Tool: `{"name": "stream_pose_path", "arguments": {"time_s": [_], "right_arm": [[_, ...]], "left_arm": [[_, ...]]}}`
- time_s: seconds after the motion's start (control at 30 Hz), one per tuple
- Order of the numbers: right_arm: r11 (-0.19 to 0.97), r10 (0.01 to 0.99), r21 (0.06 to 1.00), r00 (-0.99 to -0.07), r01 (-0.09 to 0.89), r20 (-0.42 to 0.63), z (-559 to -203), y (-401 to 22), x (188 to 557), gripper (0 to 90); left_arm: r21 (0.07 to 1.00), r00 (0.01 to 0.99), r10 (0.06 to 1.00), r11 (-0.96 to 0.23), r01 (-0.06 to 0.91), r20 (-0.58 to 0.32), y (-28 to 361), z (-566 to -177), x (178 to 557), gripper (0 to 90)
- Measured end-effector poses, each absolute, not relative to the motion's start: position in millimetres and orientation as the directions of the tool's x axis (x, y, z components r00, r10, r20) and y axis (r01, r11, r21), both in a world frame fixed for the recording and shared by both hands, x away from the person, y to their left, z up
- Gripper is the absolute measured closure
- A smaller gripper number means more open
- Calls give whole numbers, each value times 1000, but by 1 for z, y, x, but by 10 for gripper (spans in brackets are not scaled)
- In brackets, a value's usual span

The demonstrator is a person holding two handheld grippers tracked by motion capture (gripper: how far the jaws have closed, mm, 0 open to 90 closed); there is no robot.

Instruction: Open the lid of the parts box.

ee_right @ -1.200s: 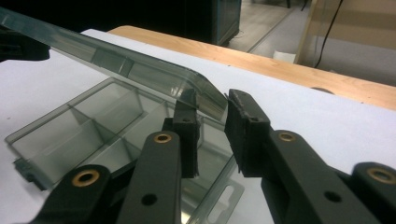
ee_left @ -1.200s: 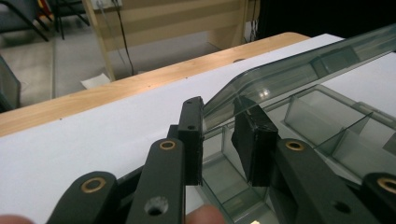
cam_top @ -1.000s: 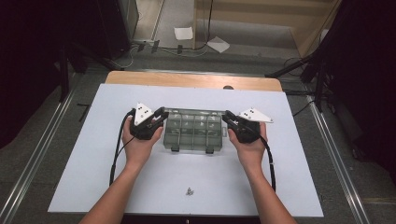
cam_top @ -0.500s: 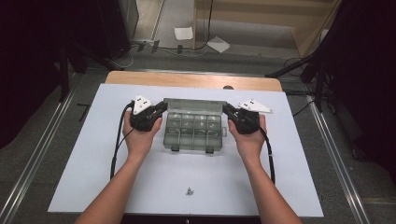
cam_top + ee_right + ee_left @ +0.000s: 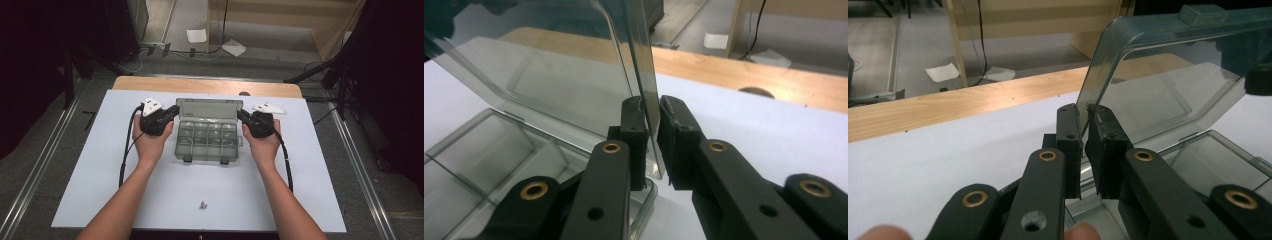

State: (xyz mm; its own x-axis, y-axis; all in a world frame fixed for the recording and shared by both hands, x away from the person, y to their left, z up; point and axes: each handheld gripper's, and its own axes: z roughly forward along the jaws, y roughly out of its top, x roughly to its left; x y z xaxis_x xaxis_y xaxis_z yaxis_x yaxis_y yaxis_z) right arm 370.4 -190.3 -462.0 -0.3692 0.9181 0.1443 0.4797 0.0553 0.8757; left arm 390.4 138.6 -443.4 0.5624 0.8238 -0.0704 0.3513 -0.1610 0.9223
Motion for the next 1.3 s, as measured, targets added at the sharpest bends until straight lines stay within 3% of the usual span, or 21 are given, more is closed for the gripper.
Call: {"name": "stream_pose_path", "arguments": {"time_s": [0.57, 1.3], "right_arm": [[51, 924, 874, -356, 483, 142, -465, -190, 384, 858], [11, 924, 830, -323, 558, 205, -466, -193, 415, 859]], "left_arm": [[874, 541, 826, -137, 466, -160, 137, -467, 419, 822], [813, 474, 866, -156, 561, -160, 127, -461, 443, 854]]}}
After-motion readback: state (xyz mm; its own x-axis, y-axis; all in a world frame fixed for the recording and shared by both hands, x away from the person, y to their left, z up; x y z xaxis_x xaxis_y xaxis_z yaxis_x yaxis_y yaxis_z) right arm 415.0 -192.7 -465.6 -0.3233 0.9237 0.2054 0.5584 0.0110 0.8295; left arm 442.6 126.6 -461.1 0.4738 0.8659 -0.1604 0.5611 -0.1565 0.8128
